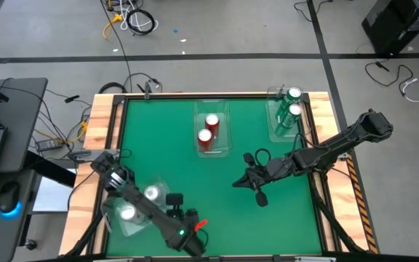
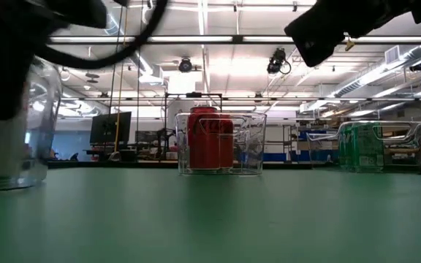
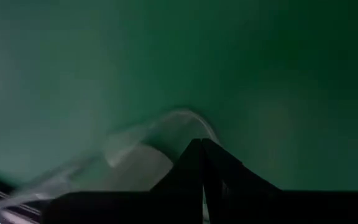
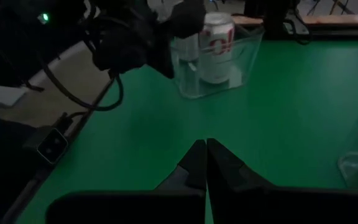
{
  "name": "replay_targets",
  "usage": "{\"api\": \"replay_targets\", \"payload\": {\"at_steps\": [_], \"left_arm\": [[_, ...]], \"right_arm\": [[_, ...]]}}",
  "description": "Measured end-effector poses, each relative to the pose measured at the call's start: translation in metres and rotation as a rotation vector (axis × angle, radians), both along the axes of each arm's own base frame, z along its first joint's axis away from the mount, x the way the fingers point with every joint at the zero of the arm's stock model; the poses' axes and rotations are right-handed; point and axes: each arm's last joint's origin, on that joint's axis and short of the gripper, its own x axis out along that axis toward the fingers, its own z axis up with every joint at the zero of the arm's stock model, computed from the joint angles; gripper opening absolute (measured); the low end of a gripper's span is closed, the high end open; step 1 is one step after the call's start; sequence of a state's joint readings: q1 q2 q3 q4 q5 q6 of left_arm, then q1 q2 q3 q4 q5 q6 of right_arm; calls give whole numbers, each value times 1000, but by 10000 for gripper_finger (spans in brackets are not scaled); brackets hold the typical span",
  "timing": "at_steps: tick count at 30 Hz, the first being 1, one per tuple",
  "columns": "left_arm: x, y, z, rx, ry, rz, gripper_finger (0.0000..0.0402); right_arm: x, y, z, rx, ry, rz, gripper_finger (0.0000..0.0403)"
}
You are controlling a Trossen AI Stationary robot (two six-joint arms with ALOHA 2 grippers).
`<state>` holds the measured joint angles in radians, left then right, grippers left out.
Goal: Sort soda cans
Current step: Move the bottom left transparent bin to the top left of the table
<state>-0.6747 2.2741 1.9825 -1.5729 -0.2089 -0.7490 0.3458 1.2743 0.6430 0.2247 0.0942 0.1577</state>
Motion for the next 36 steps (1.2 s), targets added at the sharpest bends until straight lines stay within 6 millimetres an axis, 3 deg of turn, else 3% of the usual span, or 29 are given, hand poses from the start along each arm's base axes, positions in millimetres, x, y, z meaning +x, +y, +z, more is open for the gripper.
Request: {"api": "replay_targets", "payload": {"at_steps": [16, 31, 36], "left_arm": [[6, 107, -5, 73, -46, 8, 0], [-25, 230, -7, 58, -118, 30, 0], [-34, 262, 12, 58, -170, 18, 0]], "right_arm": [[2, -10, -3, -23, 30, -51, 0], [9, -43, -5, -50, 55, -170, 0], [10, -55, -5, -47, 56, -211, 0]]}}
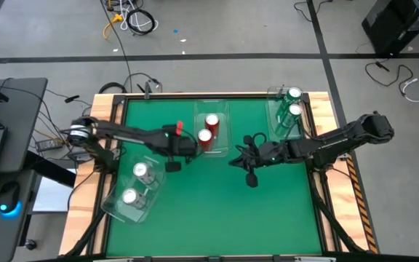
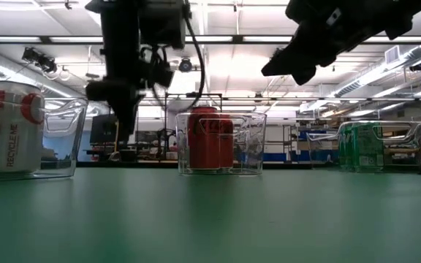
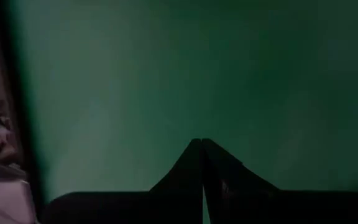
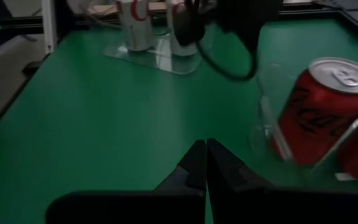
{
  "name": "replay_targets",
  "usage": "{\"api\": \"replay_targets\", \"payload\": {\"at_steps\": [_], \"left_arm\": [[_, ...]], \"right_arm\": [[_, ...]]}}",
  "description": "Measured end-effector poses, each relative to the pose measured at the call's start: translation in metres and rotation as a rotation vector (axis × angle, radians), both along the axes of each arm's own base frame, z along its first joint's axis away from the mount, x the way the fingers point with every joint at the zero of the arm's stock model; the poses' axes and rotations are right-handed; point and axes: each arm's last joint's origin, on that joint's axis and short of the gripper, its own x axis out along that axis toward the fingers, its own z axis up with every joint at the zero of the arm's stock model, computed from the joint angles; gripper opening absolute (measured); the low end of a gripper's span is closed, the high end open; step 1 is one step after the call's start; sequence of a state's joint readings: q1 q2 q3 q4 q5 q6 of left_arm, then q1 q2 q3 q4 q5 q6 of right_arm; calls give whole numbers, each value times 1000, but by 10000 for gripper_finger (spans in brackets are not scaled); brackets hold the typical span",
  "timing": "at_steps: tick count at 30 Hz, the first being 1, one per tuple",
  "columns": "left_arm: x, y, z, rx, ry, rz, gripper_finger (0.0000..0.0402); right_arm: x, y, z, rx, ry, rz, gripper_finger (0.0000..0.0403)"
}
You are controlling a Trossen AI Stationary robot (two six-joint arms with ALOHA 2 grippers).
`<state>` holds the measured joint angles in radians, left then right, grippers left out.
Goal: Sort soda cans
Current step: Move the bottom left transparent bin to the top left of the table
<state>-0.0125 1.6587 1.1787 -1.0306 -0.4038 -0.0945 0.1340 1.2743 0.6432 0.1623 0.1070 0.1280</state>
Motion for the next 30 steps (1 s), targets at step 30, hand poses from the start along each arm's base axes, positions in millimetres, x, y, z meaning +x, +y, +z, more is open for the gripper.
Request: {"api": "replay_targets", "payload": {"at_steps": [30], "left_arm": [[-86, -200, 96, -710, -101, -200, 0]], "right_arm": [[2, -8, 3, 44, -30, 2, 0]]}}
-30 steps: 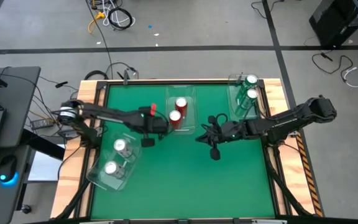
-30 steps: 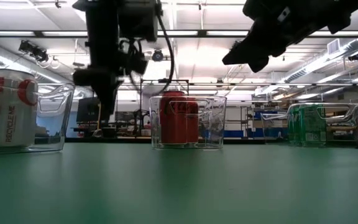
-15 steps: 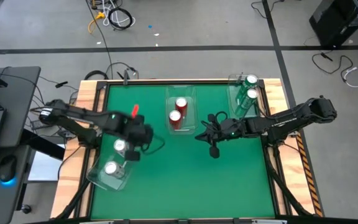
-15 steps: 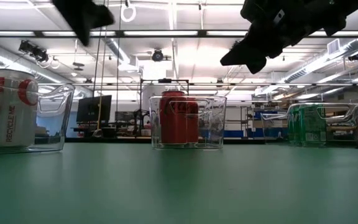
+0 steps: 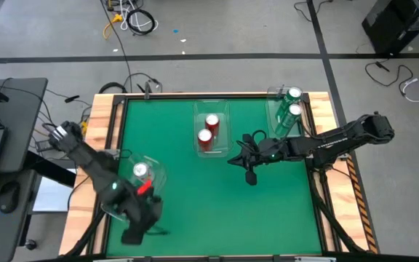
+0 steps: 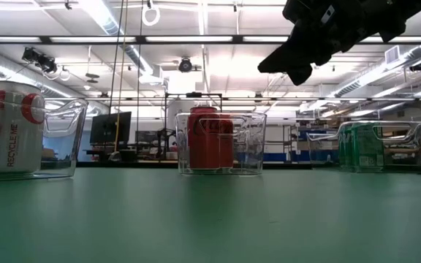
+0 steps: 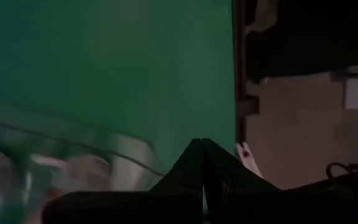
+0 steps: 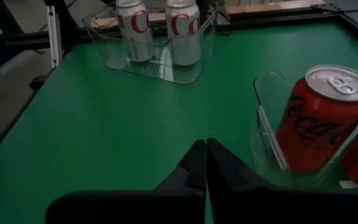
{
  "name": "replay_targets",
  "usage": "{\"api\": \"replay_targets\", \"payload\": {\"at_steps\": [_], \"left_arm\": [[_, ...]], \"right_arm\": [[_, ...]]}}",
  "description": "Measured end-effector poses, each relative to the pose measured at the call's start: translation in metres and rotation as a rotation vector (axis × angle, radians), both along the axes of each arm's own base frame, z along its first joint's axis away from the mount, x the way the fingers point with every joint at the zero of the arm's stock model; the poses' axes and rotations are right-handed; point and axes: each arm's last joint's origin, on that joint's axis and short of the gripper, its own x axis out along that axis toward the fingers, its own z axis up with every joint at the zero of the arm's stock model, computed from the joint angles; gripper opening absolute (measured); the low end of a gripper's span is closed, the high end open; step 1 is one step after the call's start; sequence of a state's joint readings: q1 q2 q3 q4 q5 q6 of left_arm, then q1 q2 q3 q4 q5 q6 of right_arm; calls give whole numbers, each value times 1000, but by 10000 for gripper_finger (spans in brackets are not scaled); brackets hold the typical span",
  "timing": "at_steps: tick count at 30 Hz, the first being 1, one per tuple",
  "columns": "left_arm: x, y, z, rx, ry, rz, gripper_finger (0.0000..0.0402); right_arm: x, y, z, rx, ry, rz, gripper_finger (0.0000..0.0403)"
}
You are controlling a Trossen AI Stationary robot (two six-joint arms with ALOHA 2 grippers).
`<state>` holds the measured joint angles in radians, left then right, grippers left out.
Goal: Sort soda cans
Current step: Move the bottom left transparent bin to the top left of the table
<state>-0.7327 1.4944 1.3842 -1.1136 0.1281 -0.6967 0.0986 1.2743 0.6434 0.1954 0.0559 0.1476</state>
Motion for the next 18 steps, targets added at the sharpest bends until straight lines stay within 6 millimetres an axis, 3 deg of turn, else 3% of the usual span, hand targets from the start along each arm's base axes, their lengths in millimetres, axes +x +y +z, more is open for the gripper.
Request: {"api": "replay_targets", "payload": {"at_steps": [9, 18], "left_arm": [[-30, -59, -31, 11, 230, 87, 0], [-39, -81, -56, 100, 288, 142, 0]], "right_arm": [[0, 2, 0, 17, 0, 0, 0], [0, 4, 1, 17, -12, 6, 0]]}}
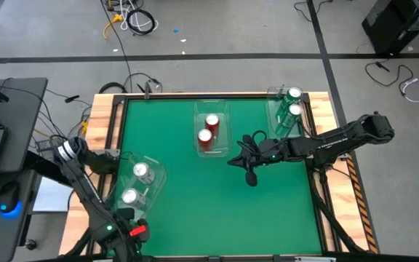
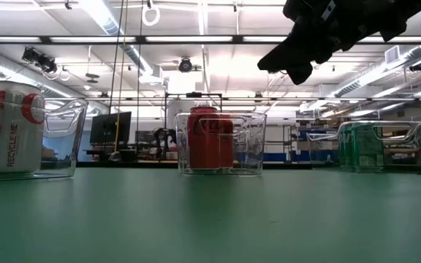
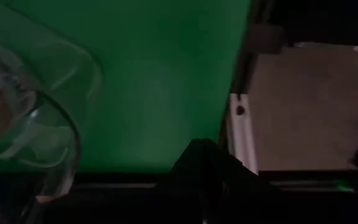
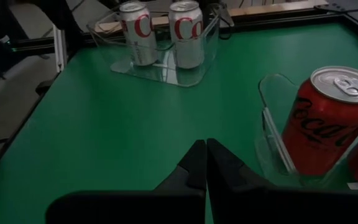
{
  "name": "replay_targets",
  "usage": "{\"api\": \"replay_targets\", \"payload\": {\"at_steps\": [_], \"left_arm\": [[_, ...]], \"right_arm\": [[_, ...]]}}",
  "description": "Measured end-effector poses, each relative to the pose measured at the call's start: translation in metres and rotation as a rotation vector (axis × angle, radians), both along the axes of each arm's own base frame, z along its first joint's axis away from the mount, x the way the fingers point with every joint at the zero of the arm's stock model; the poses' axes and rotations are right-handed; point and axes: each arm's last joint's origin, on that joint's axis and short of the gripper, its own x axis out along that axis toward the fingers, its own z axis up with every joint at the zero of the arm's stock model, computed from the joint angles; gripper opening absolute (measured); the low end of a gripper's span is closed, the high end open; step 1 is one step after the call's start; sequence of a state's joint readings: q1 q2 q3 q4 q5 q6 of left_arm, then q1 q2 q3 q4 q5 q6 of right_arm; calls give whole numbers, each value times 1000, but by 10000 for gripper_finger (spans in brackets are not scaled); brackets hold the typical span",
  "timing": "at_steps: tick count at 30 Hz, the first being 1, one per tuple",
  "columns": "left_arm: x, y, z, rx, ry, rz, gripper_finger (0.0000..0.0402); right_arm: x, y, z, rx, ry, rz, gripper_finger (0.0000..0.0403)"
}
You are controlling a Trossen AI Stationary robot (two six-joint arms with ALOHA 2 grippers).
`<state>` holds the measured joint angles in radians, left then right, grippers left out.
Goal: Sort soda cans
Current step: Move the bottom left transparent bin to the top left of the table
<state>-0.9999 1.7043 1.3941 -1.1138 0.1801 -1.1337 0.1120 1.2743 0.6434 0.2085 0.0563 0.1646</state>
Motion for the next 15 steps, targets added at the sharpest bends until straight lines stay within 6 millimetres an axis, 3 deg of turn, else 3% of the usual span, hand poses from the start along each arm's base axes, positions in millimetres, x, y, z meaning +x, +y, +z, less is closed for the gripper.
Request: {"api": "replay_targets", "payload": {"at_steps": [10, 15], "left_arm": [[-8, 15, -8, 249, 33, 92, 0], [-7, 20, -8, 286, 49, 115, 0]], "right_arm": [[0, 0, 0, -15, 1, 6, 0], [0, 0, -1, -26, 7, 10, 0]]}}
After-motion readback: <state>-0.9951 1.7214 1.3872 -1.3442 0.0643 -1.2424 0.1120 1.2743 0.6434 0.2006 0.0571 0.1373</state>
